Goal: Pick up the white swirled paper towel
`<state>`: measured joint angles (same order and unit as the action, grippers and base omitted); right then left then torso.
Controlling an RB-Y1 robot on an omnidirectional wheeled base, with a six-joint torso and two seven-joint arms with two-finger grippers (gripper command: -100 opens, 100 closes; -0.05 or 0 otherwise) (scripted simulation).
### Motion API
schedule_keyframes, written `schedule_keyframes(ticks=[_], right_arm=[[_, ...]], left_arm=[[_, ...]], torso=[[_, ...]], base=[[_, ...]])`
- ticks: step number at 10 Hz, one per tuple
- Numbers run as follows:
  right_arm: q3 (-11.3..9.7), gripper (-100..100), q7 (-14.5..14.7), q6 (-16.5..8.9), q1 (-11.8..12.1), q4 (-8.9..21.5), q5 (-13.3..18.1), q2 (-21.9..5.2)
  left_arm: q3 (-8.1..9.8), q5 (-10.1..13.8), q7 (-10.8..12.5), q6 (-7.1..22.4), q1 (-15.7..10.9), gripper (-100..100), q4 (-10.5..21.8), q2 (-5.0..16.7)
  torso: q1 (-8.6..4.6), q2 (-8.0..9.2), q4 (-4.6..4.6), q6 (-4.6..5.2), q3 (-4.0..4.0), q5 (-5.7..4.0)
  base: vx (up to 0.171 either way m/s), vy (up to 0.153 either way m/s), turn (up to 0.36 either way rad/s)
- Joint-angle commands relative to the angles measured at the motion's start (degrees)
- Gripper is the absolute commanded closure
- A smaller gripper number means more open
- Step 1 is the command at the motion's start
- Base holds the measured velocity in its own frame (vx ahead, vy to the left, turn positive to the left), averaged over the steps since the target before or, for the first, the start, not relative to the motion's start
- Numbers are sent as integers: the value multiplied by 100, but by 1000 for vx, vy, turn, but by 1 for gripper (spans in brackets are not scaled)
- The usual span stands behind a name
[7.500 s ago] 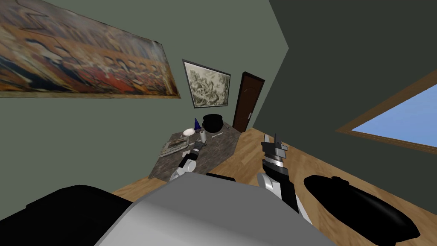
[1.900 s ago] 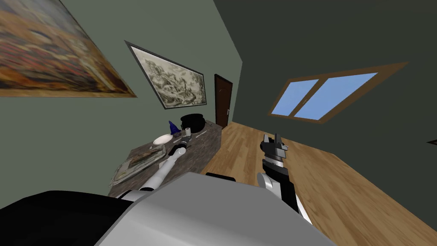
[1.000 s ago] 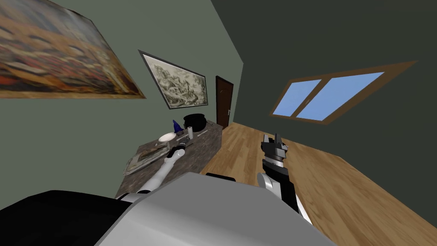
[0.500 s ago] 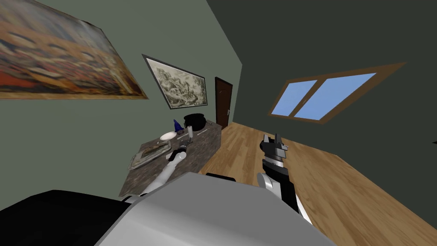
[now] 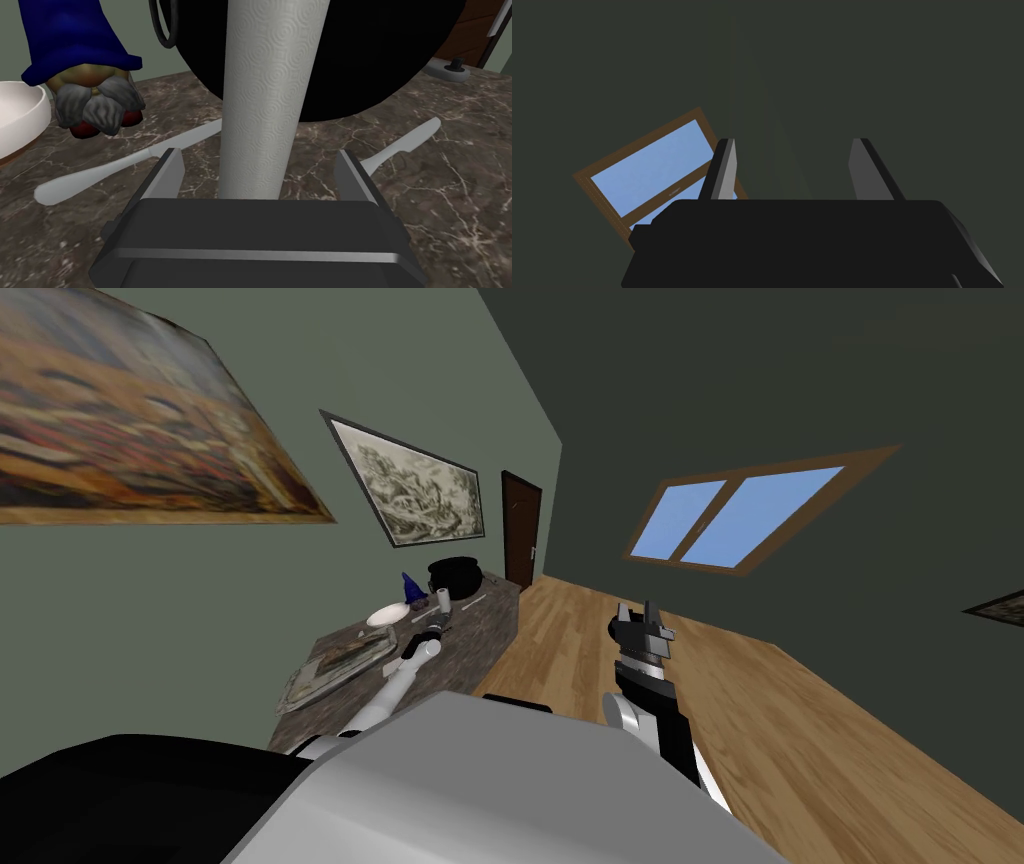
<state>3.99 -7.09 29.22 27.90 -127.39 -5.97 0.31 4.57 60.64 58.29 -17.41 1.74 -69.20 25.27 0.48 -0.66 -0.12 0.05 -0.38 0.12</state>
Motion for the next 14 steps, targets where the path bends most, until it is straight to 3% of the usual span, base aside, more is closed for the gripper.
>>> schedule_keyframes(ticks=[1,2,3,7,8,9,14], right_arm=[[0,0,0,0,0,0,0,0],[0,0,0,0,-1,0,0,0],[-1,0,0,0,-1,0,0,1],[-1,0,0,0,-1,0,0,1],[-1,0,0,0,-1,0,0,1],[-1,0,0,0,-1,0,0,1],[-1,0,0,0,-1,0,0,1]], left_arm=[[0,0,0,0,0,0,0,0],[0,0,1,-1,0,-100,1,0],[0,0,1,-1,0,100,1,0],[0,0,1,-1,0,100,1,0],[0,0,1,-1,0,0,1,0],[172,207,-143,109,71,-100,-89,-145],[686,783,-714,543,240,-100,-397,-446]], torso=[[0,0,0,0,0,0],[-15,16,4,0,10,-4],[-21,23,6,0,14,-6],[-25,29,7,0,18,-7],[-25,29,7,0,18,-7],[-25,29,7,0,18,-7],[-51,19,5,0,12,-13]], base=[[10,10,0],[0,0,0],[0,0,0],[0,0,0],[0,0,0],[23,-58,110],[32,-86,107]])
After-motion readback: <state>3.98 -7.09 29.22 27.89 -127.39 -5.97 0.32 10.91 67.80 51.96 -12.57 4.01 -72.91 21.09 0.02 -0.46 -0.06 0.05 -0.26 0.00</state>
